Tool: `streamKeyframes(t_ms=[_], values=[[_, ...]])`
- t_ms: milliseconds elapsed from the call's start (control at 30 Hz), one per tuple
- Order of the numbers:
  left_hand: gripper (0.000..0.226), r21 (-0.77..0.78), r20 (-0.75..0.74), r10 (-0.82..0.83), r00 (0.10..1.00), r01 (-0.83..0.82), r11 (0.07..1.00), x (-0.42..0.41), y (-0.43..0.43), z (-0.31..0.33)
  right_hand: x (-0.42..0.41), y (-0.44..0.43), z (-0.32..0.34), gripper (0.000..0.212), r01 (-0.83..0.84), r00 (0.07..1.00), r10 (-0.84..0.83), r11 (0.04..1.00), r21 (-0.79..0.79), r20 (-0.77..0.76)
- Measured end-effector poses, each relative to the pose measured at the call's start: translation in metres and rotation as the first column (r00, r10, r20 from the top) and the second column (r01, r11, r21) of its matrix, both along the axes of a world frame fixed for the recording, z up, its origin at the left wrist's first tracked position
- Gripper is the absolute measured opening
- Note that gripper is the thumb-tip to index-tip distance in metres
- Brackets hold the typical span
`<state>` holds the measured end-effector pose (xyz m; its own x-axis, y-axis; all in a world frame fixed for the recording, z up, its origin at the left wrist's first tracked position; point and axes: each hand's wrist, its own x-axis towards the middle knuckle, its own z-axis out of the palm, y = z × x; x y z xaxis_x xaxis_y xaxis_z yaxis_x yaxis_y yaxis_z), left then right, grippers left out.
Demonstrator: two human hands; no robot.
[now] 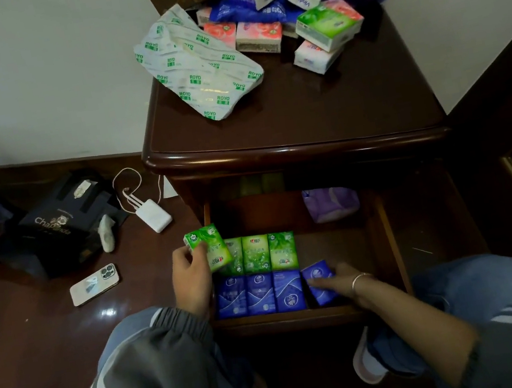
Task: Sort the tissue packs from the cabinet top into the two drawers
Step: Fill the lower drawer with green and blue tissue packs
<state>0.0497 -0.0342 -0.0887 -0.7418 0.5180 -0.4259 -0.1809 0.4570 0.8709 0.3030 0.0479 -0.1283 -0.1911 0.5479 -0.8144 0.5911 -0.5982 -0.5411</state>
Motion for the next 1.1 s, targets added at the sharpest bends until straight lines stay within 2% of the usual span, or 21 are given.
streamKeyframes(t_ms=[33,100,200,300,367,467,500,533,567,600,633,667,700,800,900,967,1000,1067,1100], values=[[0.016,0.001,-0.031,0.0,1.0,0.0,1.0,0.001,-0.001,0.001,-0.002,-0.001,0.002,0.041,-0.053,0.999,0.053,0.999,0.003,0.007],[0.016,0.01,-0.063,-0.004,0.998,0.004,1.0,0.004,-0.003,0.003,-0.006,-0.001,0.008,0.039,-0.265,0.961,0.261,0.964,0.032,0.093],[0.014,0.035,-0.073,-0.051,0.996,0.054,0.998,0.005,-0.007,0.005,-0.007,0.0,0.019,0.047,-0.546,0.803,0.508,0.837,0.043,0.312],[0.007,0.081,-0.013,-0.116,0.993,0.117,0.99,0.008,-0.009,0.008,-0.008,-0.002,0.029,0.052,-0.674,0.683,0.597,0.737,0.047,0.421],[0.007,0.109,0.061,-0.177,0.982,0.17,0.979,0.013,-0.011,0.012,-0.007,-0.004,0.034,0.056,-0.704,0.637,0.623,0.71,0.014,0.454],[0.021,0.125,0.135,-0.272,0.953,0.256,0.958,0.024,-0.012,0.018,-0.005,-0.004,0.046,0.067,-0.764,0.519,0.62,0.646,-0.006,0.589],[0.027,0.113,0.138,-0.304,0.943,0.29,0.95,0.028,-0.012,0.019,-0.006,-0.003,0.052,0.066,-0.761,0.525,0.568,0.647,0.05,0.634],[0.032,0.106,0.152,-0.331,0.932,0.317,0.942,0.031,-0.012,0.021,-0.008,-0.002,0.058,0.061,-0.725,0.599,0.51,0.672,0.148,0.617],[0.035,0.108,0.179,-0.353,0.918,0.338,0.935,0.036,-0.012,0.023,-0.01,-0.001,0.065,0.055,-0.641,0.726,0.462,0.723,0.257,0.51],[0.037,0.12,0.212,-0.377,0.902,0.359,0.926,0.041,-0.012,0.025,-0.013,0.0,0.072,0.048,-0.495,0.862,0.404,0.803,0.331,0.306],[0.036,0.125,0.234,-0.405,0.884,0.386,0.914,0.047,-0.01,0.028,-0.016,0.0,0.081,0.04,-0.345,0.938,0.338,0.882,0.322,0.078],[0.035,0.123,0.24,-0.433,0.869,0.415,0.901,0.053,-0.009,0.031,-0.018,0.0,0.09,0.035,-0.25,0.955,0.283,0.931,0.266,-0.093],[0.034,0.119,0.24,-0.451,0.86,0.435,0.892,0.058,-0.007,0.033,-0.019,0.0,0.098,0.032,-0.225,0.946,0.268,0.948,0.227,-0.181],[0.033,0.124,0.255,-0.45,0.856,0.432,0.893,0.073,-0.001,0.039,-0.016,0.0,0.105,0.037,-0.225,0.936,0.28,0.942,0.248,-0.213],[0.018,0.132,0.2,-0.512,0.836,0.494,0.859,0.082,0.002,0.044,-0.009,0.002,0.1,0.04,-0.147,0.947,0.199,0.966,0.213,-0.25],[0.014,0.096,0.021,-0.509,0.86,0.505,0.858,0.076,0.001,0.044,-0.001,0.007,0.094,0.037,-0.076,0.956,0.125,0.979,0.188,-0.264],[0.018,0.018,-0.121,-0.477,0.87,0.483,0.876,0.068,-0.001,0.043,0.003,0.012,0.088,0.036,-0.013,0.967,0.064,0.98,0.201,-0.246],[0.028,-0.221,-0.411,-0.433,0.802,0.373,0.901,0.046,-0.004,0.036,0.011,0.023,0.072,0.034,0.116,0.988,-0.082,0.951,0.286,-0.129],[0.033,-0.307,-0.476,-0.428,0.768,0.312,0.899,0.035,-0.006,0.031,0.014,0.028,0.062,0.033,0.151,0.988,-0.141,0.93,0.336,-0.055]])
